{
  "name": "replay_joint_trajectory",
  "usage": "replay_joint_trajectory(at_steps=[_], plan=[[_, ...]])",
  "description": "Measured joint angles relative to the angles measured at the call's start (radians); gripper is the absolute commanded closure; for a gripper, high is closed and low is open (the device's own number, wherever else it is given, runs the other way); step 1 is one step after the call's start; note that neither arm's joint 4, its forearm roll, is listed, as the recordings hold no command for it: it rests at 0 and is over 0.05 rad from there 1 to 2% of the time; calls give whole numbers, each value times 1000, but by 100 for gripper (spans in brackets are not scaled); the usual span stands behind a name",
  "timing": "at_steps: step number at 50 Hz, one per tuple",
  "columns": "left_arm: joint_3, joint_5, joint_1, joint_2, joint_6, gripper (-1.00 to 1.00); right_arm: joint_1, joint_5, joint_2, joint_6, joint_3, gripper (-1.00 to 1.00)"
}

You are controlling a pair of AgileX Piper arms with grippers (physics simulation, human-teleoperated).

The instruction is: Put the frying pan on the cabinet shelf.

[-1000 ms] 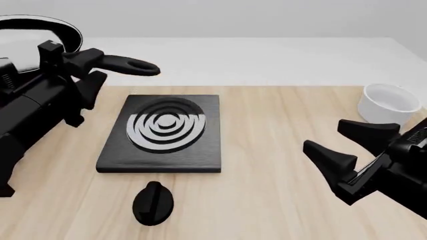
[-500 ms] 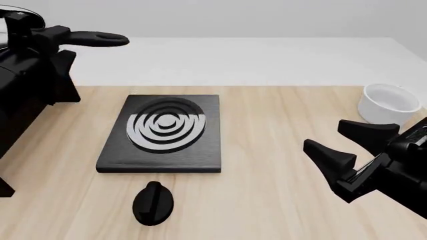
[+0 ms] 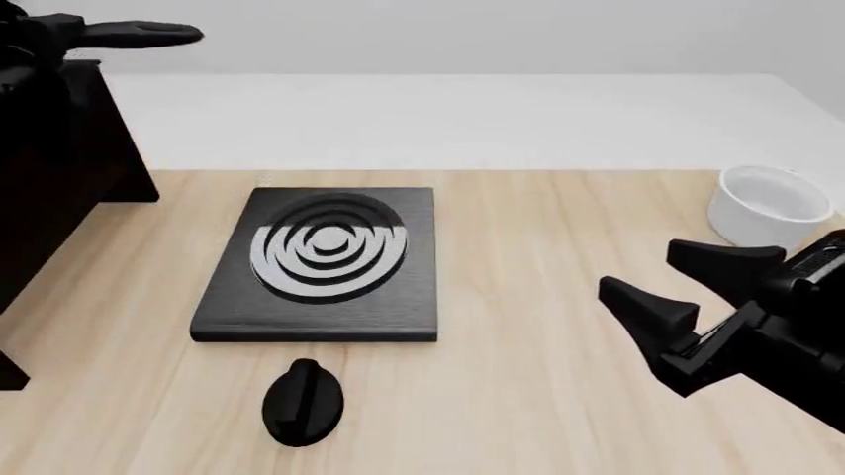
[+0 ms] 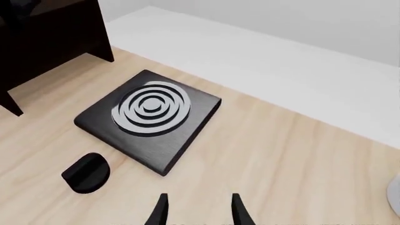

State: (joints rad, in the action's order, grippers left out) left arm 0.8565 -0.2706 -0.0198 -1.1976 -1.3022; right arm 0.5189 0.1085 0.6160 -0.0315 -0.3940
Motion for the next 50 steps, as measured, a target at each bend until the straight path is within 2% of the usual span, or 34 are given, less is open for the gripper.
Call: replay_joint_trajectory(at_steps=[25, 50], plan=[[67, -25, -114, -123, 0, 100, -10, 6, 37, -14, -4, -100], [-51, -234, -208, -235, -99, 100, -22, 12, 78, -16, -8, -100]])
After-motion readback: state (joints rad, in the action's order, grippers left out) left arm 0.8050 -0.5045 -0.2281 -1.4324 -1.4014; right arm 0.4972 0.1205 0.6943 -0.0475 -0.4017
